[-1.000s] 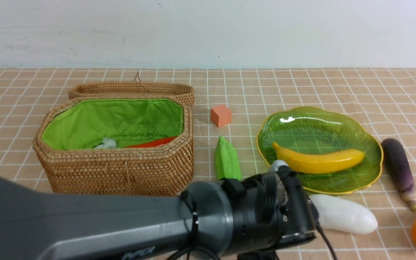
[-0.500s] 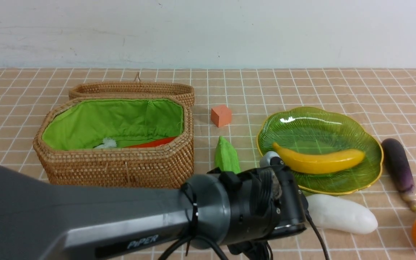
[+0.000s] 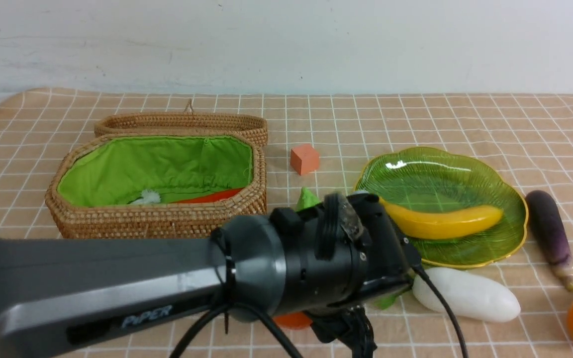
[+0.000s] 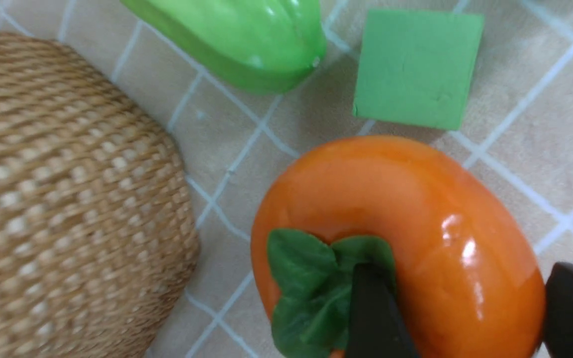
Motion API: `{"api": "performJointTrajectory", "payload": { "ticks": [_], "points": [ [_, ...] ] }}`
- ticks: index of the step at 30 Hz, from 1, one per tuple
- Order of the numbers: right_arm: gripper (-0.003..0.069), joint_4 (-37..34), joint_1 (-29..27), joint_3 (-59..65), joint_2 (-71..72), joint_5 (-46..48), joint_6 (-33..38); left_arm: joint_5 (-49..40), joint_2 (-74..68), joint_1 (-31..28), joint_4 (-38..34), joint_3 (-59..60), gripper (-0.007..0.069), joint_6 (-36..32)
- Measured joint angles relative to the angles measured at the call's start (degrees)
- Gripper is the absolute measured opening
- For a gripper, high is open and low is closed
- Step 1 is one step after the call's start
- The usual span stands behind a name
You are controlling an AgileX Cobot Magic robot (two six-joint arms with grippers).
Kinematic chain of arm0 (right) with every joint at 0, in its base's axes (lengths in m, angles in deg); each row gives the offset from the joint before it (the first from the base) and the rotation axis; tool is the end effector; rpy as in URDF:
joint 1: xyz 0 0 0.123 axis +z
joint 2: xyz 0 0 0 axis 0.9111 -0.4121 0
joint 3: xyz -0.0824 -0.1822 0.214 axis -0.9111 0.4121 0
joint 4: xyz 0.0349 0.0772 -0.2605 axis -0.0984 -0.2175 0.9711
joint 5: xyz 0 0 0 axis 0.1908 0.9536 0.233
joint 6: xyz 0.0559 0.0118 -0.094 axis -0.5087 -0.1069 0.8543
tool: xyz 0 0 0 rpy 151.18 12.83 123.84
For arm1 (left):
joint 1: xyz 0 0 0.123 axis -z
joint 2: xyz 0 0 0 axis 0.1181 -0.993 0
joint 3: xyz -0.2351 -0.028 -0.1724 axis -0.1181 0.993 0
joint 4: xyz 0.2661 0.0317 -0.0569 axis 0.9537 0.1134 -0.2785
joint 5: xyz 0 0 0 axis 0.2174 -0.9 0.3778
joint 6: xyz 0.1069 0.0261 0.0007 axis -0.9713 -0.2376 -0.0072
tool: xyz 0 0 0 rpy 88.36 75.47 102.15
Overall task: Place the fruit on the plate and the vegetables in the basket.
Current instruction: Grab a tomato with your left arm and place it on the plate on the right.
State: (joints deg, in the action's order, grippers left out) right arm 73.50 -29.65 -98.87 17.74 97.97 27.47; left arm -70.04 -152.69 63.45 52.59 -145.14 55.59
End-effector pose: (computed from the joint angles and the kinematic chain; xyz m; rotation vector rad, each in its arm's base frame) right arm 0.0220 0.0247 0.4000 -0.4954 2.1236 0.5527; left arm 0.2669 -0.3282 0.1967 1.1953 2.3848 0.2731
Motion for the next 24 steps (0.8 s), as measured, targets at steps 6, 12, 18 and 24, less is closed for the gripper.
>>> {"api": "performJointTrajectory", "payload": {
  "ticks": [6, 12, 18, 24],
  "points": [
    [0.0181, 1.15, 0.0, 0.0, 0.0, -0.32, 0.0, -0.45, 1.76, 0.0, -1.25, 0.0, 0.0402, -1.01],
    [0.0181, 3.14, 0.0, 0.0, 0.0, -1.44, -0.22, 7.18, 2.64, 0.11, -2.07, -5.39, 0.0402, -5.42],
    [0.0182, 3.2, 0.0, 0.0, 0.0, -3.54, -1.51, 22.1, -7.18, -2.89, -2.93, -23.3, 0.0402, -9.54],
    [0.0185, 0.11, 0.0, 0.0, 0.0, -2.75, -1.51, 25.34, -24.68, -5.99, -3.19, -41.13, 0.0402, -10.18]
  ]
}}
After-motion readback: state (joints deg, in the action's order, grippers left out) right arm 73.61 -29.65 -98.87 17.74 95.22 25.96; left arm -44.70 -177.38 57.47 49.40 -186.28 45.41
